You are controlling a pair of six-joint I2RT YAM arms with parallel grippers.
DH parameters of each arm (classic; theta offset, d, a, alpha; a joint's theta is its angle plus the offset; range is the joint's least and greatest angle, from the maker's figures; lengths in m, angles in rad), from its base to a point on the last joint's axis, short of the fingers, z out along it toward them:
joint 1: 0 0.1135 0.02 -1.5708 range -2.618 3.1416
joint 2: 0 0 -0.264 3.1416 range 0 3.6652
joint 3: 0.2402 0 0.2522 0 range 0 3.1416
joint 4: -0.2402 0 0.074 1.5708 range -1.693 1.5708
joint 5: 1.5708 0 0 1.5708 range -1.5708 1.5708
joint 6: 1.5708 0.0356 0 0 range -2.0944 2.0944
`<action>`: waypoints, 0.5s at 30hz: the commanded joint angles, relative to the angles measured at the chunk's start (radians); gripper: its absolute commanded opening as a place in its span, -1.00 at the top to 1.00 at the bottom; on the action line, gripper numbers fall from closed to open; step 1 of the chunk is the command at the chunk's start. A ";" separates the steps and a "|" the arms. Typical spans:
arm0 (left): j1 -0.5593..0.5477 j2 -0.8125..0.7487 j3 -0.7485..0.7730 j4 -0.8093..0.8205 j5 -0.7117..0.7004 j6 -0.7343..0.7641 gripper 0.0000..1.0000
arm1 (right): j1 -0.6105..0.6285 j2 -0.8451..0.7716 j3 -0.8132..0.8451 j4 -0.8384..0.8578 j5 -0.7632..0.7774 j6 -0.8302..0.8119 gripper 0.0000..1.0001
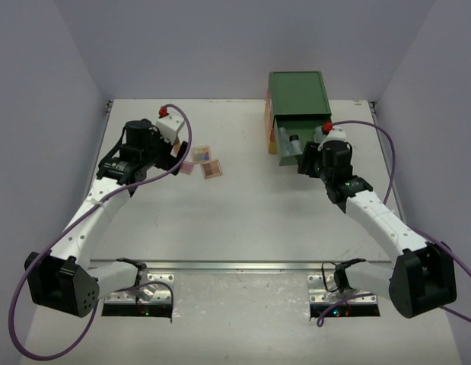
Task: Organize the makeup
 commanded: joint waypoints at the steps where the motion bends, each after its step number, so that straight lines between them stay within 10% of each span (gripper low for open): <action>1: 0.000 0.010 -0.008 0.056 -0.008 0.002 -1.00 | -0.005 0.025 0.021 0.177 0.029 0.007 -0.13; 11: 0.001 0.040 -0.007 0.074 -0.008 0.006 -1.00 | -0.004 0.044 0.022 0.246 0.037 0.021 -0.08; 15: 0.000 0.050 -0.010 0.079 -0.008 0.006 -1.00 | -0.005 0.052 0.015 0.276 0.025 0.022 0.33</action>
